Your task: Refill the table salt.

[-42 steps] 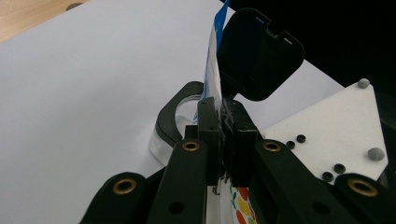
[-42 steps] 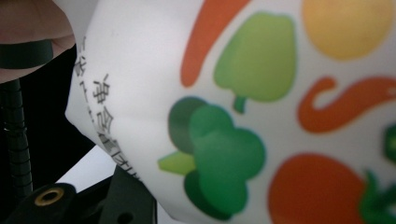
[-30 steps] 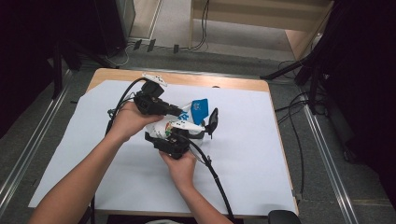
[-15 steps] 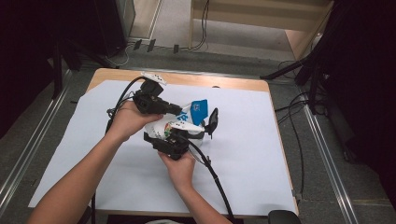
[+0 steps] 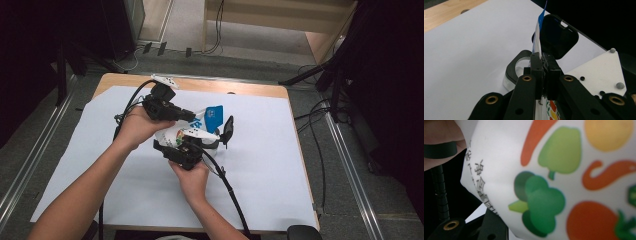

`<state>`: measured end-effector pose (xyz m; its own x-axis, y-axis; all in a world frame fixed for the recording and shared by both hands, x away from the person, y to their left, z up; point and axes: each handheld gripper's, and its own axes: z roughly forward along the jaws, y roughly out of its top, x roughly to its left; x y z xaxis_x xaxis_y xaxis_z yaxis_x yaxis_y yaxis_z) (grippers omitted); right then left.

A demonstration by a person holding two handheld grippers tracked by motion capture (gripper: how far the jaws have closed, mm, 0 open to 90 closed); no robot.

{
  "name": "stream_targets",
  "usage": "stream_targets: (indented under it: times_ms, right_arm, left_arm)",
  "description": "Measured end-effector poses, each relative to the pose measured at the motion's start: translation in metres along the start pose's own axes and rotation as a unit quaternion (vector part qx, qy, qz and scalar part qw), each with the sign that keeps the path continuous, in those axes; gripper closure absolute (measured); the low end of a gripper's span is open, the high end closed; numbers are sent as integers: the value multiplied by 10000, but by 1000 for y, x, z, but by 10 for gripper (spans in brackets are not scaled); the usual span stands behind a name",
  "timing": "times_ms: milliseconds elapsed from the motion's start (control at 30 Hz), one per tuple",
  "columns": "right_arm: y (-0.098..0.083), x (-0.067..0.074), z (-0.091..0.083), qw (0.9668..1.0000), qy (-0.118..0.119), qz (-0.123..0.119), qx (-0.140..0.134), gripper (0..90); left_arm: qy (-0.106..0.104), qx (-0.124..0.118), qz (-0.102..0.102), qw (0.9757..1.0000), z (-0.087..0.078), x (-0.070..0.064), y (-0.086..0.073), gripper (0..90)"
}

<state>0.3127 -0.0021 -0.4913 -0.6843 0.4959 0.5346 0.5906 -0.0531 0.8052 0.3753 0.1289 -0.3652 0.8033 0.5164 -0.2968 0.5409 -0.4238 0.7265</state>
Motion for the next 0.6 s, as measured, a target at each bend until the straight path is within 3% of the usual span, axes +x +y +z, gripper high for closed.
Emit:
stream_targets:
  times_ms: [600]
  right_arm:
    - [3,2,1,10000,-10,-3,43,589]
  left_arm:
    - [5,-17,-12,10000,-2,1,1,882]
